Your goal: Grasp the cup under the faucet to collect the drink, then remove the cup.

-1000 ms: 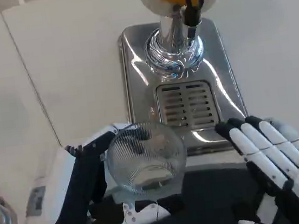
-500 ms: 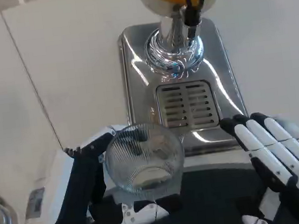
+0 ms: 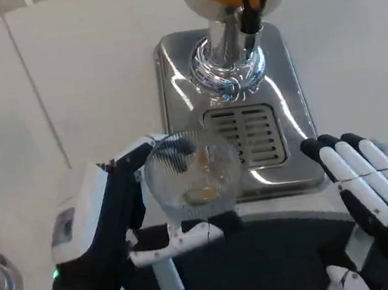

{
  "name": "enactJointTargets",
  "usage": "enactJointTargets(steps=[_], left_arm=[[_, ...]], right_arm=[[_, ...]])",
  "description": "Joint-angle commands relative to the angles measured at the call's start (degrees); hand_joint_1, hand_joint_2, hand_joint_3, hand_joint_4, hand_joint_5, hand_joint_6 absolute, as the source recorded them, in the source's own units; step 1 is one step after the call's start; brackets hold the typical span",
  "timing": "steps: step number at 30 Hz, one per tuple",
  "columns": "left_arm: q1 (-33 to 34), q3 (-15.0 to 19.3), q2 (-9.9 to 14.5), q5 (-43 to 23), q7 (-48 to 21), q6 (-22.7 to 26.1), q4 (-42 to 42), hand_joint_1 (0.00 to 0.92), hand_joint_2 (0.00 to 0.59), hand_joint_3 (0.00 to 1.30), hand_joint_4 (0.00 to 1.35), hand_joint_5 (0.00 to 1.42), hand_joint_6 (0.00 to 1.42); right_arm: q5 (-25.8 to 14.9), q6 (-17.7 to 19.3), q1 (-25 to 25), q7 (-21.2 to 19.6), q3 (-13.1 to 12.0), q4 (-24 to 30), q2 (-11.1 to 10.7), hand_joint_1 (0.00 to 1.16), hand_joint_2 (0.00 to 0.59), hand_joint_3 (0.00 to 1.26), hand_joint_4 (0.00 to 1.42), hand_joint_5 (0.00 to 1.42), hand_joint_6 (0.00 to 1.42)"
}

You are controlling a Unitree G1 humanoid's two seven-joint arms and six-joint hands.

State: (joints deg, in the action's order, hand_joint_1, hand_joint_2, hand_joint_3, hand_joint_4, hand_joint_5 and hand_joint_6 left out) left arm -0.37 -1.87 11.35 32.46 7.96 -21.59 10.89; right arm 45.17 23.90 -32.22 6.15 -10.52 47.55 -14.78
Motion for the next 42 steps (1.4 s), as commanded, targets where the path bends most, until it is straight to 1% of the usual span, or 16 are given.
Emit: enactJointTargets(steps=[1,4,7,10,12,14,19,24,28,32,35,42], left_arm=[[5.66,-3.31,-1.50,2.74,3.79,-1.02,-4.72,0.636,0.000,1.12,1.10,1.39,1.42],[8.57,-4.85,-1.93,3.99,5.95,-1.04,-7.95,0.636,0.000,1.12,1.10,1.39,1.42],[13.30,-6.11,-2.80,5.22,8.28,-0.48,-12.82,0.637,0.000,1.12,1.10,1.39,1.42],[16.45,-7.11,-3.08,5.13,9.62,-0.23,-16.26,0.637,0.000,1.12,1.10,1.39,1.42],[18.50,-8.13,-3.00,5.54,10.35,-0.68,-18.62,0.637,0.000,1.12,1.10,1.39,1.42],[20.65,-9.36,-3.04,6.05,11.23,-1.29,-21.33,0.637,0.000,1.12,1.10,1.39,1.42],[26.46,-11.56,-3.70,6.29,13.83,-1.85,-29.35,0.637,0.000,1.12,1.10,1.39,1.42],[31.03,-12.97,-4.39,6.75,16.67,-1.71,-35.72,0.637,0.000,1.12,1.10,1.38,1.42],[35.63,-14.14,-4.47,7.06,19.01,-1.45,-41.95,0.637,0.000,1.12,1.10,1.38,1.42],[39.20,-14.98,-3.53,7.61,21.52,-0.95,-47.58,0.637,0.000,1.12,1.10,1.38,1.42],[41.13,-14.84,-3.13,7.78,23.79,0.61,-51.24,0.637,0.000,1.12,1.10,1.38,1.42],[44.14,-14.64,-2.52,6.92,26.15,2.02,-57.95,0.639,0.000,1.12,1.10,1.38,1.42]], right_arm=[[-1.30,-0.34,-0.74,1.03,-0.78,1.66,-0.43,0.09,0.550,0.00,0.00,0.00,0.03],[-1.80,-0.01,-1.74,1.00,-1.42,2.35,-0.28,0.09,0.550,0.00,0.00,0.00,0.03],[-1.99,0.65,-2.71,0.50,-2.06,2.05,-0.35,0.09,0.550,0.00,0.00,0.00,0.03],[-1.99,0.98,-3.09,0.43,-2.28,1.86,-0.36,0.09,0.550,0.00,0.00,0.00,0.03],[-2.17,1.10,-3.04,0.91,-2.47,1.98,-0.80,0.09,0.550,0.00,0.00,0.00,0.03],[-2.51,1.04,-2.92,1.33,-2.83,2.26,-1.23,0.09,0.550,0.00,0.00,0.00,0.03],[-3.73,0.00,-3.33,1.96,-5.10,3.16,-1.39,0.09,0.550,0.00,0.00,0.00,0.03],[-4.46,-0.74,-3.16,3.00,-5.93,3.50,-1.28,0.09,0.550,0.00,0.00,0.00,0.03],[-4.15,-1.85,-1.88,4.23,-5.08,3.71,-1.06,0.09,0.550,0.00,0.00,0.00,0.03],[-3.82,-2.63,-0.71,5.01,-4.05,3.31,-0.91,0.09,0.550,0.00,0.00,0.00,0.03],[-3.61,-3.20,0.30,5.40,-3.65,2.97,-0.99,0.09,0.550,0.00,0.00,0.00,0.03],[-2.94,-3.70,0.98,5.66,-2.62,2.45,-0.89,0.09,0.550,0.00,0.00,0.00,0.04]])
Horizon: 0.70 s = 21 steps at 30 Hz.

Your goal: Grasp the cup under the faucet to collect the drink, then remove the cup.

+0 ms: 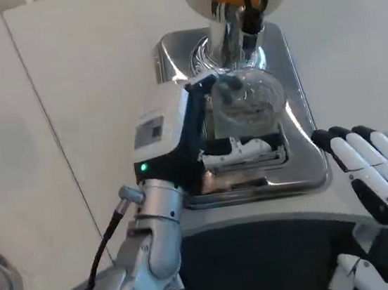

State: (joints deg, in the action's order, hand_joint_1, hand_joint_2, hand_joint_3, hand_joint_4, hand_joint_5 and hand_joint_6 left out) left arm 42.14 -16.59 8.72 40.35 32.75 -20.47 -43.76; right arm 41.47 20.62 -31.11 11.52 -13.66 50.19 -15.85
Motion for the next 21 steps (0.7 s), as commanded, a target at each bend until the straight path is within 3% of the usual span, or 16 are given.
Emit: enactJointTargets(steps=[1,7,11,13,15,16,21], left_arm=[[1.95,0.27,0.27,-1.43,1.59,0.84,-4.17,0.639,0.000,1.12,1.10,1.38,1.42],[2.71,0.08,1.02,-3.19,2.69,-0.06,-6.14,0.642,0.000,1.12,1.10,1.38,1.42],[2.58,-0.48,1.45,-4.18,1.56,-1.96,-6.15,0.607,0.000,1.02,1.11,1.31,1.42],[2.52,-1.54,2.15,-3.70,0.94,-3.43,-5.75,0.507,0.000,0.81,0.93,1.16,1.38],[2.37,-2.68,2.67,-3.22,-0.27,-4.49,-5.11,0.380,0.020,0.51,0.58,0.99,1.24],[2.43,-3.11,2.84,-3.33,-1.25,-4.95,-5.09,0.340,0.019,0.40,0.48,0.93,1.20],[4.01,-3.96,3.87,-3.45,-2.66,-5.19,-5.75,0.271,0.014,0.22,0.28,0.76,1.01]], right_arm=[[0.87,-0.46,-0.13,0.22,0.65,-0.23,0.19,0.09,0.550,0.00,0.00,0.00,0.04],[1.39,-0.63,0.12,-0.08,1.09,-0.85,0.16,0.09,0.550,0.00,0.00,0.00,0.06],[1.57,-1.17,1.04,0.06,1.36,-1.00,0.29,0.09,0.550,0.00,0.00,0.00,0.06],[1.31,-2.08,1.22,0.21,1.51,-0.73,0.71,0.09,0.549,0.00,0.00,0.00,0.06],[1.14,-2.42,0.78,0.21,1.34,-0.44,0.82,0.09,0.548,0.00,0.00,0.00,0.06],[1.20,-2.34,0.58,0.22,1.23,-0.27,0.72,0.10,0.547,0.00,0.00,0.00,0.06],[1.58,-1.90,-0.21,0.24,1.07,0.85,0.54,0.10,0.545,0.00,0.00,0.01,0.06]])
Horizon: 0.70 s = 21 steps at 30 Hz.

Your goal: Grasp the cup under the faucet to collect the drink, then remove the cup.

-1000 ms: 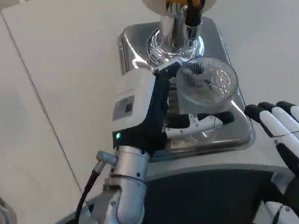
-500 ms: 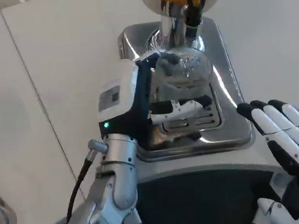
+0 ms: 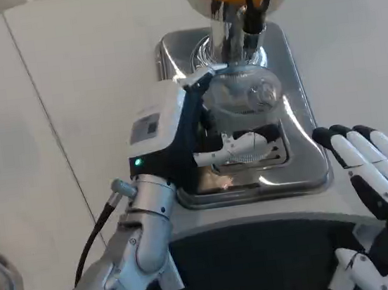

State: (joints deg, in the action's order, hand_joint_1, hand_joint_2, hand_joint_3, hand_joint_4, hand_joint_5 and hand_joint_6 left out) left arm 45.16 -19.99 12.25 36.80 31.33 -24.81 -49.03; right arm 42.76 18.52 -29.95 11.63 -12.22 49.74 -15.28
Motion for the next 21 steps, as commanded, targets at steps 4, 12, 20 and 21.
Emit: enactJointTargets(steps=[4,12,20,21], left_arm=[[0.46,-0.90,0.35,0.60,-0.49,-0.23,0.03,0.268,0.012,0.19,0.26,0.75,1.01],[-0.52,0.05,0.58,-0.18,0.62,1.30,0.96,0.273,0.019,0.12,0.12,0.54,0.72],[-2.99,2.88,5.18,-2.10,-2.66,0.35,5.45,0.189,0.001,0.03,0.00,0.35,0.39],[-3.68,3.40,6.08,-2.69,-3.81,0.20,6.69,0.164,0.000,0.01,0.00,0.33,0.36]], right_arm=[[-0.04,0.09,-1.74,0.07,-0.59,1.45,-0.02,0.11,0.545,0.00,0.00,0.01,0.06],[-0.44,-0.49,-0.67,0.84,-0.07,0.90,-0.34,0.11,0.544,0.00,0.00,0.01,0.07],[-0.88,-1.37,1.10,0.79,0.67,-0.01,-0.13,0.12,0.544,0.00,0.00,0.01,0.07],[-1.03,-1.60,1.40,0.71,0.66,-0.11,-0.08,0.12,0.544,0.00,0.00,0.01,0.07]])
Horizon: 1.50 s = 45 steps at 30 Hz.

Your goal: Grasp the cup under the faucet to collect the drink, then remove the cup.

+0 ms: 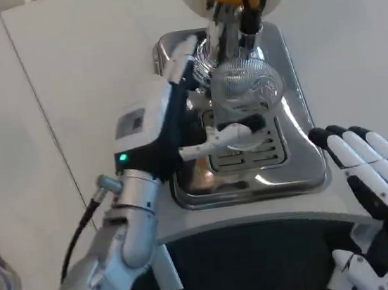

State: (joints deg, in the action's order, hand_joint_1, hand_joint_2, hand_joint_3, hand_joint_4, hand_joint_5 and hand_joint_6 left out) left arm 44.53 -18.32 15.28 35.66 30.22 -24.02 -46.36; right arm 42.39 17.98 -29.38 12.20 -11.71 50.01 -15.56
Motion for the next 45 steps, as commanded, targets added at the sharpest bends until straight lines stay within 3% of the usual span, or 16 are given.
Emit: enactJointTargets(steps=[1,4,10,13,18,21,25,32,38,45], left_arm=[[-4.10,2.35,4.53,-2.25,-4.35,-1.04,5.90,0.148,0.000,0.00,0.00,0.31,0.34],[-7.13,4.04,7.99,-3.97,-8.50,-1.78,11.08,0.111,0.000,0.00,0.00,0.29,0.31],[-16.31,8.69,12.49,-7.59,-14.34,-1.45,23.69,0.062,0.000,0.00,0.00,0.25,0.27],[-21.37,11.28,14.51,-6.93,-16.31,0.17,31.33,0.007,0.000,0.00,0.00,0.21,0.24],[-30.51,14.30,21.78,-0.45,-22.42,4.21,44.28,0.000,0.000,0.00,0.00,0.01,0.09],[-35.26,15.15,24.02,3.19,-24.37,5.68,49.55,0.000,0.000,0.00,0.00,0.00,0.06],[-42.98,15.91,24.00,8.16,-23.59,7.25,55.54,0.000,0.000,0.00,0.00,0.00,0.05],[-52.01,14.99,20.44,13.03,-24.33,11.05,62.66,0.000,0.002,0.00,0.00,0.00,0.04],[-55.07,15.06,19.37,13.66,-25.08,12.04,64.87,0.000,0.000,0.00,0.00,0.00,0.03],[-57.72,15.73,18.76,13.29,-25.18,12.41,66.63,0.000,0.000,0.00,0.00,0.00,0.03]], right_arm=[[-0.88,-1.32,1.15,0.08,0.04,-0.40,0.18,0.12,0.544,0.00,0.00,0.01,0.07],[-1.78,-2.02,1.83,0.14,-0.24,-0.42,0.02,0.12,0.544,0.00,0.00,0.01,0.07],[-3.34,-1.88,2.62,0.13,-0.36,-0.60,-0.63,0.12,0.544,0.00,0.00,0.01,0.07],[-4.92,-2.90,2.55,0.03,-0.04,-0.23,0.46,0.12,0.544,0.00,0.00,0.01,0.07],[-8.59,-5.80,2.39,-1.00,0.14,1.11,4.02,0.12,0.543,0.00,0.00,0.00,0.06],[-11.37,-9.41,4.10,-0.09,0.33,1.72,5.61,0.11,0.539,0.00,0.00,0.00,0.05],[-15.46,-17.61,9.52,1.60,1.01,2.24,6.99,0.10,0.539,0.00,0.00,0.00,0.01],[-20.40,-29.96,20.86,3.08,2.02,2.24,6.76,0.08,0.526,0.00,0.00,0.00,0.00],[-22.73,-36.17,29.49,3.44,1.55,1.42,4.52,0.07,0.527,0.00,0.00,0.00,0.00],[-25.64,-39.64,36.42,3.36,1.27,-0.67,2.04,0.06,0.531,0.00,0.00,0.00,0.00]])
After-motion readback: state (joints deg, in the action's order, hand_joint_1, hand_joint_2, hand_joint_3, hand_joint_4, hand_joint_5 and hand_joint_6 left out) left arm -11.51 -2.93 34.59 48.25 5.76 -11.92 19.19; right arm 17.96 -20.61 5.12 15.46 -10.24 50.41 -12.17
